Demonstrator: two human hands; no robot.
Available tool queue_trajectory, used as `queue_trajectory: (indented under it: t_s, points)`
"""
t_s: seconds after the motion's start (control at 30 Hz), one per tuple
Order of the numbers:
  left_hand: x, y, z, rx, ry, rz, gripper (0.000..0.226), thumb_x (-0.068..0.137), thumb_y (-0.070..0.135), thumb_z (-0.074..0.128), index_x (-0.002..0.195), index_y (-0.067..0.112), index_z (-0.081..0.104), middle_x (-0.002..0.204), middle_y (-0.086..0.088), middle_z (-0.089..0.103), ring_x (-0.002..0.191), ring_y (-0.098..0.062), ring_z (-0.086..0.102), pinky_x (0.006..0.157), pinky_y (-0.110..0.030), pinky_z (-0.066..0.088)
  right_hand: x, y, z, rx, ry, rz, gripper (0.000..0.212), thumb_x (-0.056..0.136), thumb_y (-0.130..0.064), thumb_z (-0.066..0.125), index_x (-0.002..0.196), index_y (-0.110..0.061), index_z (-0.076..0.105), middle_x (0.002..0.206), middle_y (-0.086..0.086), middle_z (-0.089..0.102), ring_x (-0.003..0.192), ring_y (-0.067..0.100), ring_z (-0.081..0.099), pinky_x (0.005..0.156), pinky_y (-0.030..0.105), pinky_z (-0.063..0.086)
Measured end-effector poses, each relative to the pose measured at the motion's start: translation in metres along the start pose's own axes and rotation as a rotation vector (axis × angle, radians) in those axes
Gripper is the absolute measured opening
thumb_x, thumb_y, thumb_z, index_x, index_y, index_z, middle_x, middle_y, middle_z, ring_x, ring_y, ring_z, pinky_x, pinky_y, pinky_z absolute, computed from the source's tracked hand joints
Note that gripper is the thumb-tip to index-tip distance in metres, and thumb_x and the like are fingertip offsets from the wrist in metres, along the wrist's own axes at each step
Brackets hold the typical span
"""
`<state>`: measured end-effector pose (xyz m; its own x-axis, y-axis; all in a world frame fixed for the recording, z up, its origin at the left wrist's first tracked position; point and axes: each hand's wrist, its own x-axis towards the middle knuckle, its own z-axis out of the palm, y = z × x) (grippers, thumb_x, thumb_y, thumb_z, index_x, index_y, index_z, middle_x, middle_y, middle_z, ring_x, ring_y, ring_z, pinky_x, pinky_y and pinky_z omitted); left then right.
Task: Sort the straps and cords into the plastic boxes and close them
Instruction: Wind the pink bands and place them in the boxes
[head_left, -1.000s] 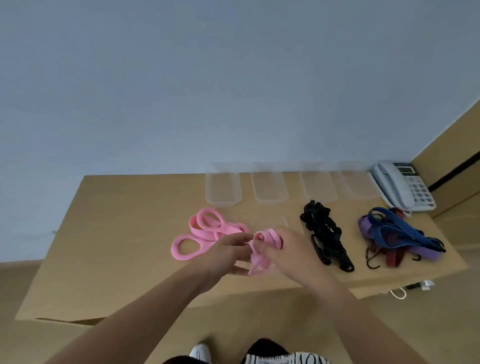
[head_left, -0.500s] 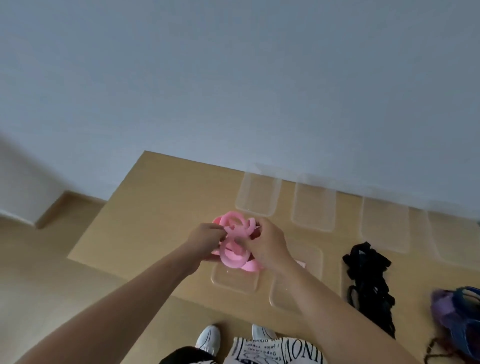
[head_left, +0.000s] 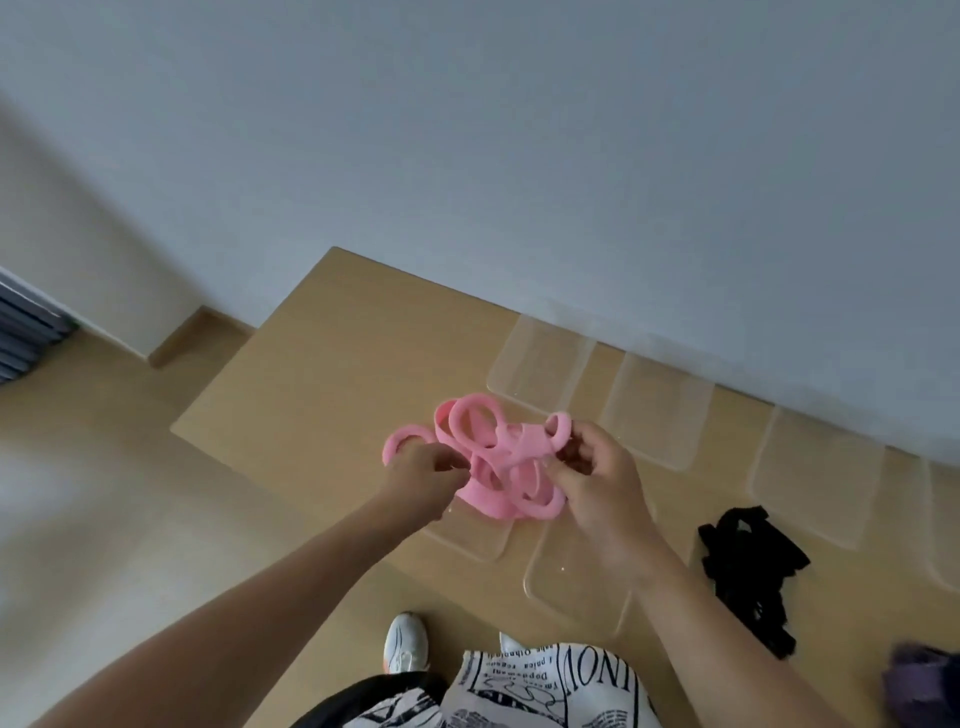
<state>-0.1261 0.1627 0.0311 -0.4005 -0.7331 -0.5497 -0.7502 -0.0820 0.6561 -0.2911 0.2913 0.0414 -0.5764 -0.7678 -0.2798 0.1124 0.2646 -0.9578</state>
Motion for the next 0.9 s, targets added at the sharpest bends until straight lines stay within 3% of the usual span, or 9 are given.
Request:
queue_trajectory:
  t_s: [0.07,0.13,0.27,0.37,0.5,0.63,0.7,0.77,0.9]
  points:
    - [0.004,-0.015,0.008,0.287,0.149,0.111,0.021,0.089,0.011,0.064,0.107,0.011,0.074,0.11,-0.011,0.07,0.1,-0.025,0.064,0.076,-0.028,0.045,-0.005,0.004,-0.018,0.014,0.051,0.038,0.033,0.087,-0.002,0.069,0.099,-0.033,0.072,0.09,-0.005,0.075,0.081,0.009,0.067,0.072,0.029,0.05]
    - [0.01,-0.029,0.012,0.434,0.243,0.271,0.041,0.084,0.005,0.067,0.124,0.013,0.069,0.126,-0.013,0.063,0.12,-0.032,0.054,0.093,-0.036,0.043,-0.01,0.007,-0.031,0.011,0.099,0.065,0.035,0.086,0.002,0.068,0.095,-0.032,0.073,0.088,-0.003,0.075,0.08,0.01,0.066,0.074,0.032,0.05]
    - [0.022,-0.04,0.02,0.693,0.078,0.585,0.081,0.069,0.004,0.08,0.142,0.03,0.057,0.156,-0.012,0.043,0.144,-0.042,0.034,0.112,-0.06,0.032,-0.021,0.013,-0.033,0.023,0.134,0.122,0.034,0.084,0.009,0.066,0.092,-0.024,0.074,0.087,0.01,0.073,0.08,0.016,0.064,0.078,0.034,0.047]
    - [0.026,-0.041,0.028,0.838,-0.032,0.678,0.074,0.074,0.017,0.084,0.139,0.039,0.058,0.161,-0.002,0.038,0.149,-0.038,0.029,0.112,-0.064,0.031,-0.027,0.017,-0.021,0.006,0.116,0.15,0.035,0.085,0.01,0.066,0.089,-0.024,0.073,0.08,0.007,0.067,0.078,0.018,0.06,0.074,0.033,0.045]
    - [0.034,-0.036,0.027,0.598,0.105,0.807,0.037,0.068,0.007,0.088,0.103,0.014,0.078,0.121,-0.012,0.072,0.119,-0.044,0.062,0.086,-0.058,0.052,-0.032,0.018,-0.01,-0.006,0.129,0.172,0.036,0.084,0.008,0.067,0.088,-0.027,0.074,0.074,-0.004,0.068,0.076,0.014,0.061,0.07,0.026,0.047]
    - [0.033,-0.032,0.018,0.289,0.182,0.724,0.026,0.081,0.005,0.08,0.105,0.0,0.072,0.085,-0.009,0.07,0.077,-0.034,0.064,0.064,-0.036,0.041,-0.037,0.016,-0.013,-0.018,0.21,0.17,0.036,0.084,0.004,0.067,0.085,-0.031,0.075,0.086,0.014,0.069,0.079,0.017,0.06,0.075,0.033,0.045]
    - [0.03,-0.031,0.01,0.141,0.197,0.55,0.02,0.09,0.012,0.072,0.108,0.004,0.067,0.083,-0.007,0.068,0.077,-0.03,0.062,0.063,-0.041,0.045,-0.039,0.016,-0.015,0.006,0.242,0.172,0.032,0.084,0.004,0.066,0.087,-0.027,0.075,0.091,0.018,0.069,0.08,0.019,0.06,0.076,0.035,0.044]
    - [0.026,-0.028,0.001,-0.103,0.19,0.419,0.014,0.095,0.013,0.064,0.109,0.011,0.064,0.088,-0.004,0.069,0.086,-0.024,0.064,0.068,-0.032,0.05,-0.041,0.015,-0.016,0.022,0.262,0.173,0.027,0.083,0.005,0.065,0.089,-0.019,0.074,0.087,0.02,0.067,0.079,0.02,0.058,0.076,0.036,0.043]
    - [0.018,-0.02,-0.014,-0.392,0.23,0.315,0.015,0.093,0.018,0.055,0.102,0.027,0.062,0.091,0.007,0.067,0.076,-0.003,0.06,0.066,-0.029,0.046,-0.046,0.015,-0.013,0.027,0.281,0.176,0.031,0.083,0.005,0.065,0.086,-0.024,0.075,0.076,-0.002,0.064,0.073,0.012,0.056,0.074,0.032,0.042]
